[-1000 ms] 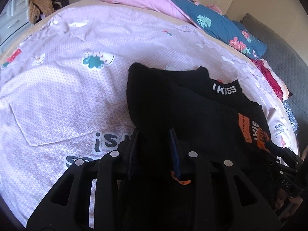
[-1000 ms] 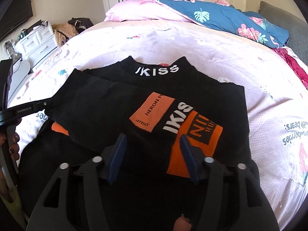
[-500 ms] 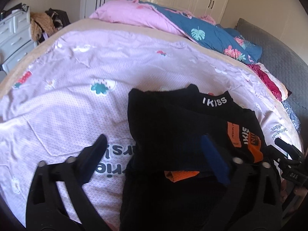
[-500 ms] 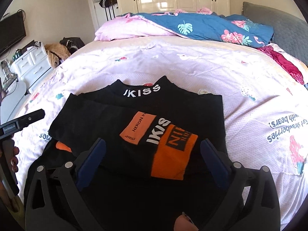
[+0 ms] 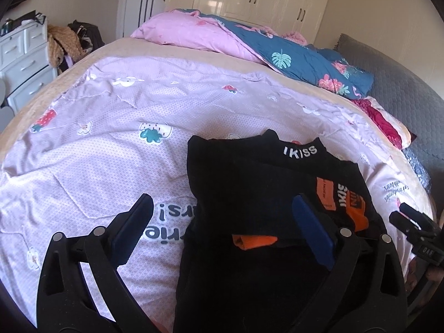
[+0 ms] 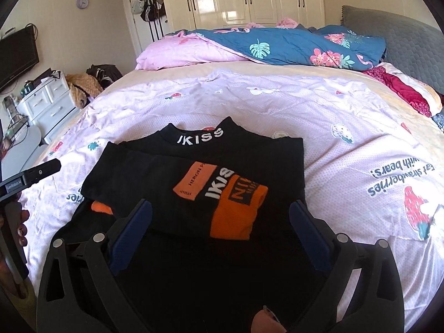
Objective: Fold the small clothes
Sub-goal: 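Release the folded side with the left tool and pull both tools back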
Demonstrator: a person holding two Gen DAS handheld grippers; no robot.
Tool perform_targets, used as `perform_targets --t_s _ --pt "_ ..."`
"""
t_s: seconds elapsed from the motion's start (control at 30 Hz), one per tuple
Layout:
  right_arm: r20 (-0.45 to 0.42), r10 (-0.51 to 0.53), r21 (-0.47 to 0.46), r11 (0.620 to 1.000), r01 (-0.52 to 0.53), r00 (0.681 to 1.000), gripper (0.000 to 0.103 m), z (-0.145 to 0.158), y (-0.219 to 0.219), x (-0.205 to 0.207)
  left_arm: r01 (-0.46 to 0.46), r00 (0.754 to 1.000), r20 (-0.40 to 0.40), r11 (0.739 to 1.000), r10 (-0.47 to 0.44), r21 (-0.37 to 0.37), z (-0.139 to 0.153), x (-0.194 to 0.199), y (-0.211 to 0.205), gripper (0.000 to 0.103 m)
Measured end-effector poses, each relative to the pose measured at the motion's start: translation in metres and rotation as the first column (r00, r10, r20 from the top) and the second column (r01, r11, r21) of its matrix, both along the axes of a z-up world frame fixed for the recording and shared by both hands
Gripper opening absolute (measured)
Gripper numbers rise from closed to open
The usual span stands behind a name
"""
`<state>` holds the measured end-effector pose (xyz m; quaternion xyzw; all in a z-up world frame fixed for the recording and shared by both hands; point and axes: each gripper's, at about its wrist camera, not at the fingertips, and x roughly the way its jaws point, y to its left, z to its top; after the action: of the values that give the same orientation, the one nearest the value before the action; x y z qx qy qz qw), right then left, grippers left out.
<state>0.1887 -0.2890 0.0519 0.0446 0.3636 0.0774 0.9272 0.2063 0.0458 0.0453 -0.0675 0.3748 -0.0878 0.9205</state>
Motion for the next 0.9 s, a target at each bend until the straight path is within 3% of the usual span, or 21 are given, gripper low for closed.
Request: perform_targets --t_s 0.5,0.6,0.9 --pt "-0.033 0.007 0.010 1.000 -0.007 0.999 0.099 -0.006 -0.018 -0.044 0.020 0.999 0.028 0.999 -0.021 0.032 0.003 -0.042 -0.006 0.094" --pt "-0.038 0.010 0.007 1.000 -0.010 0.999 0.099 -0.007 -0.019 -0.050 -0.005 1.000 0.013 0.998 0.004 0.057 -0.004 -0.051 -0.001 0.094" --pt "-0.071 0.029 -0.021 0.999 -0.030 0.997 0.099 -0.013 -0.017 -0.066 -0.029 0.999 -0.026 0.999 0.030 0.037 -0.017 -0.081 0.013 0.094"
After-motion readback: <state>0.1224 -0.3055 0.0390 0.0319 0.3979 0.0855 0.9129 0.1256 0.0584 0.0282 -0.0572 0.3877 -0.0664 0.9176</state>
